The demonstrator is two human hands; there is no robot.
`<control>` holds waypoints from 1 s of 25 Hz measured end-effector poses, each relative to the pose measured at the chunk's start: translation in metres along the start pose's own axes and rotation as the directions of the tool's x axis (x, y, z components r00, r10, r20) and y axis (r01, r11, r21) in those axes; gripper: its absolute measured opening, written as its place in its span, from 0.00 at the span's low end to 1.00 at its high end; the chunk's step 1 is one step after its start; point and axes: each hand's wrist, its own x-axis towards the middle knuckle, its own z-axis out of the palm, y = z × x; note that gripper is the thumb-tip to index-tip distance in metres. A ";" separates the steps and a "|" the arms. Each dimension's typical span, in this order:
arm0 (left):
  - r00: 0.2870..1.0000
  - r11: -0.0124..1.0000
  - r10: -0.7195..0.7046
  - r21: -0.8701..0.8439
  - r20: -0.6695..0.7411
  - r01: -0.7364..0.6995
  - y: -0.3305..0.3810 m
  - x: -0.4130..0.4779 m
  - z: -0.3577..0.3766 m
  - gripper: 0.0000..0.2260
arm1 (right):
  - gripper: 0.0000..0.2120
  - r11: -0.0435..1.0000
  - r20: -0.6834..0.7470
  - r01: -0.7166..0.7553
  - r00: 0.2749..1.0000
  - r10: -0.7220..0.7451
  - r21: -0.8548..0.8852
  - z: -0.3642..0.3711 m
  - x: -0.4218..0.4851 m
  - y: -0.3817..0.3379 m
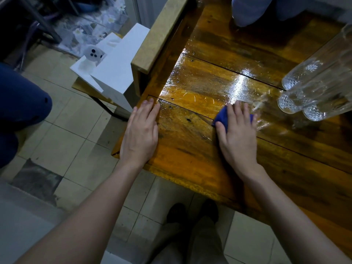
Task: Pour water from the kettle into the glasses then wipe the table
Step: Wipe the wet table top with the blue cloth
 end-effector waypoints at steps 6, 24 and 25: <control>1.000 1.000 -0.007 0.023 0.021 0.007 0.001 0.000 -0.002 0.21 | 0.30 0.973 0.067 0.231 0.971 -0.231 0.005 0.016 -0.031 -0.086; 0.999 1.000 -0.019 0.000 0.028 0.019 0.002 0.001 -0.003 0.22 | 0.32 0.990 0.061 -0.139 0.988 0.141 -0.025 -0.023 -0.087 0.096; 1.000 1.000 -0.018 -0.004 0.024 0.018 0.002 0.000 -0.002 0.22 | 0.32 0.985 0.044 -0.171 0.984 0.171 -0.020 -0.021 -0.076 0.092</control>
